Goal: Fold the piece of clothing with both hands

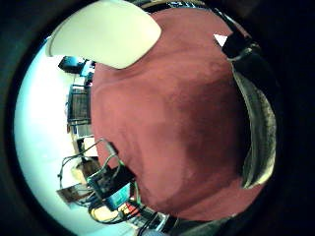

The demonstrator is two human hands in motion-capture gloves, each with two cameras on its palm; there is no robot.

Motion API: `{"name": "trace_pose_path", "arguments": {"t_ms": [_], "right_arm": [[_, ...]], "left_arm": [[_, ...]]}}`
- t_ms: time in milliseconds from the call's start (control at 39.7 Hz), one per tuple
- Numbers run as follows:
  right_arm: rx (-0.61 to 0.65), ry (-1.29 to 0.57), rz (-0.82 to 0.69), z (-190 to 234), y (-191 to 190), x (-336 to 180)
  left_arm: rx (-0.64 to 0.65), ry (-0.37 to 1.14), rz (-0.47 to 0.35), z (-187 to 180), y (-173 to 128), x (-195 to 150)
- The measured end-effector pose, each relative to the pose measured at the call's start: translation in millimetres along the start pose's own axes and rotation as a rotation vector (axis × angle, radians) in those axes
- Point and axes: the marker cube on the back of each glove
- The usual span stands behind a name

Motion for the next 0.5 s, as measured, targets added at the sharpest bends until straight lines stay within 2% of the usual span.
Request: {"name": "trace_pose_path", "arguments": {"t_ms": [76, 151, 277, 353, 428, 504], "right_arm": [[-0.064, -0.028, -0.025, -16.6, 6.1, -1.0], [-0.081, -0.055, -0.049, -37.1, 6.8, -5.8], [0.016, -0.066, -0.104, -57.3, -25.4, -39.1], [0.076, -0.062, -0.161, -66.9, -27.6, -72.1], [0.117, -0.061, -0.266, -83.8, 6.8, -115.4], [0.120, -0.044, -0.355, -96.3, 59.1, -148.3]], "left_arm": [[-0.015, 0.002, -0.002, -14.9, 5.4, -9.7], [0.028, 0.004, -0.037, -31.3, 7.0, -22.3], [0.152, 0.023, -0.096, -58.3, 4.4, -43.0], [0.186, 0.074, -0.089, -52.8, -15.4, -52.6], [0.236, 0.164, -0.063, -42.2, -41.1, -64.1], [0.300, 0.221, -0.075, -48.2, -43.0, -75.2]]}}
